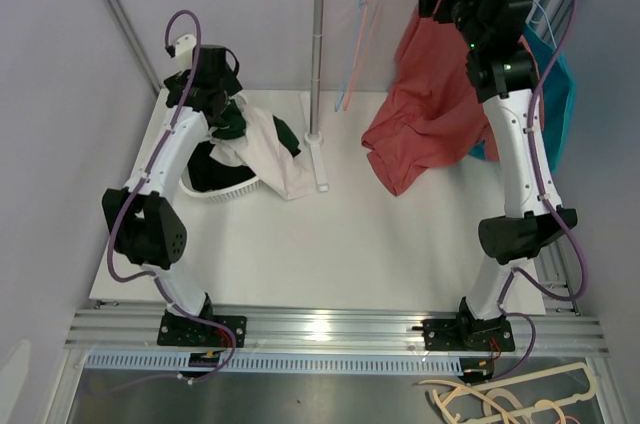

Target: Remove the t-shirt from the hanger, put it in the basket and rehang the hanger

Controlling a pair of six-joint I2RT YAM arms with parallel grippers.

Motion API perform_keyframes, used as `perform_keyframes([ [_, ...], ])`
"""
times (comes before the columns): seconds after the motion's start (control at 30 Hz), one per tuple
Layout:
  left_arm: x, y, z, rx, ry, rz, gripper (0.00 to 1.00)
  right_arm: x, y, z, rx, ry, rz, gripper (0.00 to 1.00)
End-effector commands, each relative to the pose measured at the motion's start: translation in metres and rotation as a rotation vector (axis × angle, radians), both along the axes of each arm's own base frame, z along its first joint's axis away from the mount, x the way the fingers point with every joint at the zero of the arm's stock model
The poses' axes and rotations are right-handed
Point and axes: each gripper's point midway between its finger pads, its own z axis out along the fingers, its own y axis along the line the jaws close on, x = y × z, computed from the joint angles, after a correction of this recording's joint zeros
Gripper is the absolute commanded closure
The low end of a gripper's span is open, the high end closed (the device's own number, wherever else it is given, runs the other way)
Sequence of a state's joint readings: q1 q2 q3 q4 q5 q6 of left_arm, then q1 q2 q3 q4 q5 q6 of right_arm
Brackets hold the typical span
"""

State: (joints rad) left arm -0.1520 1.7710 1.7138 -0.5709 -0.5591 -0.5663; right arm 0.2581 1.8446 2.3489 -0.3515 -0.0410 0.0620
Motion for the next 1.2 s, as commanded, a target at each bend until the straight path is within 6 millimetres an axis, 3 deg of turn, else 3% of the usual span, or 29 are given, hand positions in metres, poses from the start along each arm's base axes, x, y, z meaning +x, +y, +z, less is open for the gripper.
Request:
perform_keyframes([
  [0.0,-0.015,-0.015,0.088,0.074,-0.163,-0.057,0.00,-0.018,-0.044,0.017,0.018,0.014,-0.076,0.35],
  [0.1,-0.026,-0.038,0.109,0.095,-0.197,-0.134,0.00,-0.018,-0.078,0.012,0.025,0.046,-0.150,0.33],
  [0.2,-0.038,-0.076,0.128,0.110,-0.251,-0.264,0.01,-0.017,-0.097,0.002,0.011,0.083,-0.198,0.33],
  [0.23,-0.048,-0.097,0.134,0.107,-0.271,-0.321,0.01,-0.017,-0.104,-0.001,-0.002,0.094,-0.216,0.33],
  [0.3,-0.056,-0.118,0.153,0.135,-0.336,-0.388,0.01,-0.017,-0.108,-0.003,-0.021,0.100,-0.229,0.34],
  [0.33,-0.064,-0.140,0.149,0.144,-0.339,-0.441,0.00,-0.017,-0.110,-0.006,-0.028,0.107,-0.234,0.34],
  [0.4,-0.078,-0.150,0.166,0.174,-0.386,-0.464,0.00,-0.016,-0.119,-0.007,-0.048,0.105,-0.271,0.34],
  [0.43,-0.085,-0.167,0.167,0.175,-0.402,-0.502,0.01,-0.017,-0.120,-0.005,-0.052,0.097,-0.272,0.34],
  [0.6,-0.111,-0.188,0.183,0.175,-0.439,-0.569,0.01,-0.011,-0.133,-0.007,-0.077,0.092,-0.301,0.34],
  [0.73,-0.127,-0.200,0.181,0.157,-0.448,-0.620,0.01,-0.006,-0.145,-0.010,-0.099,0.091,-0.320,0.36],
  [0.8,-0.131,-0.204,0.173,0.157,-0.440,-0.640,0.00,-0.003,-0.167,-0.017,-0.094,0.110,-0.358,0.36],
  [0.87,-0.136,-0.214,0.170,0.151,-0.444,-0.675,0.00,-0.002,-0.173,-0.027,-0.083,0.146,-0.373,0.37],
  [1.03,-0.140,-0.238,0.175,0.181,-0.463,-0.723,0.00,-0.006,-0.175,-0.052,-0.091,0.245,-0.367,0.36],
  [1.17,-0.137,-0.251,0.169,0.194,-0.445,-0.740,0.01,-0.008,-0.171,-0.057,-0.093,0.274,-0.313,0.36],
])
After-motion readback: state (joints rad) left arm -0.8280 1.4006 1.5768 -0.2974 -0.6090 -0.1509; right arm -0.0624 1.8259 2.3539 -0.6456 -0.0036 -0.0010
